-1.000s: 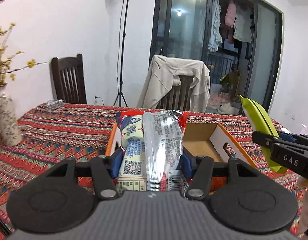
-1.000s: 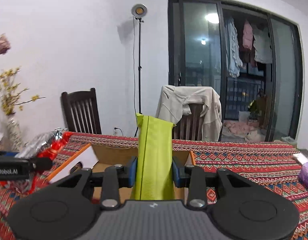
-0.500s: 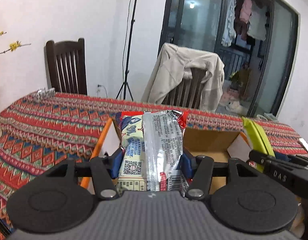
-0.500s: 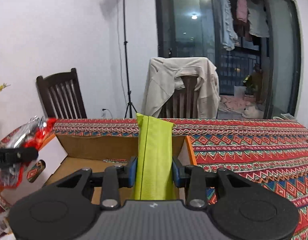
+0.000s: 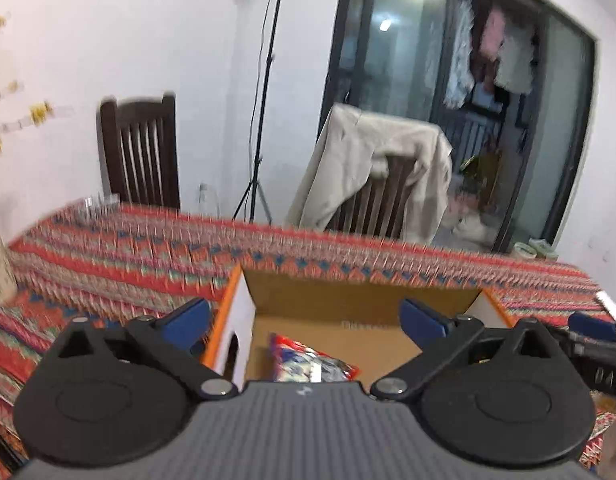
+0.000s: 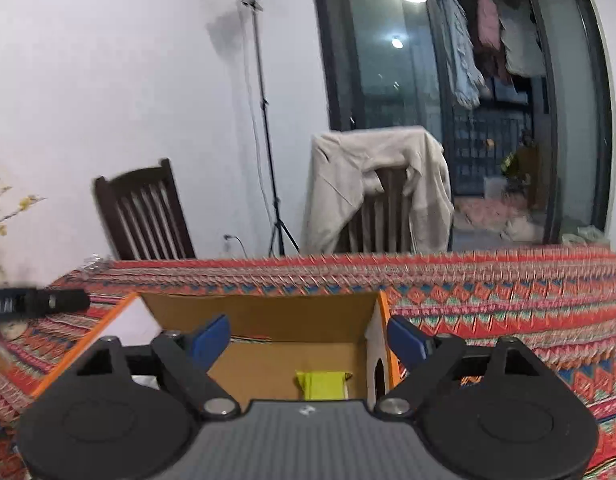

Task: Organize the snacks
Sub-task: 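Carry both snacks into the cardboard box and open both grippers, then grasp the white-green packet with the right gripper while the left gripper grasps a white packet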

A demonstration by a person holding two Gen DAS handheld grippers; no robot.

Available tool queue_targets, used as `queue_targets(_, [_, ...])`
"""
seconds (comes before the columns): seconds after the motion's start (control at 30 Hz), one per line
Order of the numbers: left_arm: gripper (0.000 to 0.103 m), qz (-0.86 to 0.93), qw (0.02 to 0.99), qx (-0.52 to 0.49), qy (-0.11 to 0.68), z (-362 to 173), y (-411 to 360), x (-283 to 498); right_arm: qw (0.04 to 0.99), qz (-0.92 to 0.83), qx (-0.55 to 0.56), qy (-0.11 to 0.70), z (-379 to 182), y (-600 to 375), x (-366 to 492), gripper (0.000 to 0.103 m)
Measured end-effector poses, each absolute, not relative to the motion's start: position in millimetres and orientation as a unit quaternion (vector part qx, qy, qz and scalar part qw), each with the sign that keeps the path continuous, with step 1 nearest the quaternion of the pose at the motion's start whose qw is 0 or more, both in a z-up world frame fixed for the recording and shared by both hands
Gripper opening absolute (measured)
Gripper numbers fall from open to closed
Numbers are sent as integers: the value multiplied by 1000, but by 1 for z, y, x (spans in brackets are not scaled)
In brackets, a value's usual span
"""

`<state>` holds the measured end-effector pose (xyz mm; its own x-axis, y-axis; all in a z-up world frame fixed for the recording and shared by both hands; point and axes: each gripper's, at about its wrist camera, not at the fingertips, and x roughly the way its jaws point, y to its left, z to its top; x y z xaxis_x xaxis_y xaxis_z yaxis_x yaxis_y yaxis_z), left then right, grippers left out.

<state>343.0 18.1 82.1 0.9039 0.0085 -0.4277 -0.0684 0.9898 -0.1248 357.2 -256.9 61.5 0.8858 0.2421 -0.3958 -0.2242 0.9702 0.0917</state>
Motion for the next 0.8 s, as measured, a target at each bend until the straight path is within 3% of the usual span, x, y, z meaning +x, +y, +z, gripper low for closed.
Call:
queue_targets(0.3, [103,10,962,-80,260,55,40,275,951,157,2,265,23,-250,264,81])
queue_targets(0.43, [103,13,961,-74,266,54,54,248,943,176,-9,282,9,-237,235,60])
queue_targets(0.7, [103,21,962,-82,260,34,80,208,934,187,-71,296,-1,-201,222,59])
queue_targets(0.73, [103,27,961,-81,263,32,85,206,933,185,-82,296,-3,-198,222,57])
queue_targets(0.77, [103,35,958,-83,273,30,89,207,932,181,-87,301,-4,-195,222,43])
queue_targets(0.8, [103,37,955,-87,280,28,93,207,931,181,-84,305,-3,-193,223,37])
